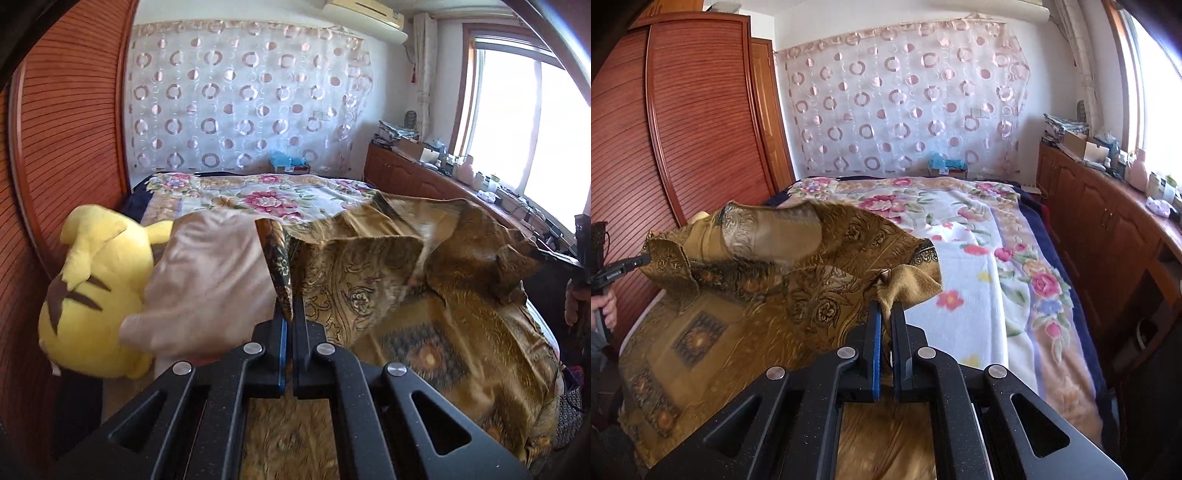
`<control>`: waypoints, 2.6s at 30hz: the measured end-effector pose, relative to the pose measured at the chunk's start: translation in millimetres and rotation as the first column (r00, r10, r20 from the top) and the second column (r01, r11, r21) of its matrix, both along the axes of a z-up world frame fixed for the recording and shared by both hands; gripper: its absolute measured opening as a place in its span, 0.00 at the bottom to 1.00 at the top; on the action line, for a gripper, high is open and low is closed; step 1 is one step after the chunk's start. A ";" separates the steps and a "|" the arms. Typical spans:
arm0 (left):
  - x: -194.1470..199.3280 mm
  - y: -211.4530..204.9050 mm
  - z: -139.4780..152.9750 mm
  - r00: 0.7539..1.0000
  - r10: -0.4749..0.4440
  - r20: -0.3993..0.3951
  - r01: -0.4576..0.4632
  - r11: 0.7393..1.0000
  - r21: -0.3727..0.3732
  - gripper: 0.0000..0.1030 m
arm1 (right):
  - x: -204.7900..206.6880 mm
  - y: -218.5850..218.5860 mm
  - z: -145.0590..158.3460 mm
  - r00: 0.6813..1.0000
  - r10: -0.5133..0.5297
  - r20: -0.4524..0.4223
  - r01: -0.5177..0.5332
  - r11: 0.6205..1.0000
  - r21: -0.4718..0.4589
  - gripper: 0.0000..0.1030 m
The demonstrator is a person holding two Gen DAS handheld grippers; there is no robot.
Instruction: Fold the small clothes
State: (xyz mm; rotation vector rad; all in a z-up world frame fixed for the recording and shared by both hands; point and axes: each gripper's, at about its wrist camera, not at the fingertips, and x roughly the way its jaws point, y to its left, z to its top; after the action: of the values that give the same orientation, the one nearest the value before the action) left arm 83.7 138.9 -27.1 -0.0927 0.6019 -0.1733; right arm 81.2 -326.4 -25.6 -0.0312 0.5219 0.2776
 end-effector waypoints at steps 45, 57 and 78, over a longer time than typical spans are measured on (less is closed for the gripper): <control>-41.8 35.4 0.6 0.995 0.100 -0.005 -0.099 0.993 0.060 0.74 | -102.5 -29.2 -22.9 0.993 -0.097 -0.065 0.090 0.991 -0.101 0.32; 20.3 35.8 -32.8 0.982 0.050 -0.182 -0.028 0.992 0.126 0.74 | -38.1 -17.0 -43.5 0.983 -0.069 -0.171 0.045 0.989 -0.140 0.43; 16.2 24.0 -72.9 0.945 0.011 -0.327 0.014 0.997 0.074 0.71 | -16.6 -26.6 -49.9 0.958 -0.072 -0.277 0.047 0.994 -0.096 0.44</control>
State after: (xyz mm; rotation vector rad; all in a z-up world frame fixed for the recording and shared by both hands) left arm 99.9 162.9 -100.0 -0.0478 0.9401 -0.1373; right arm 64.6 -353.0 -75.4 -0.0632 0.8161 0.2006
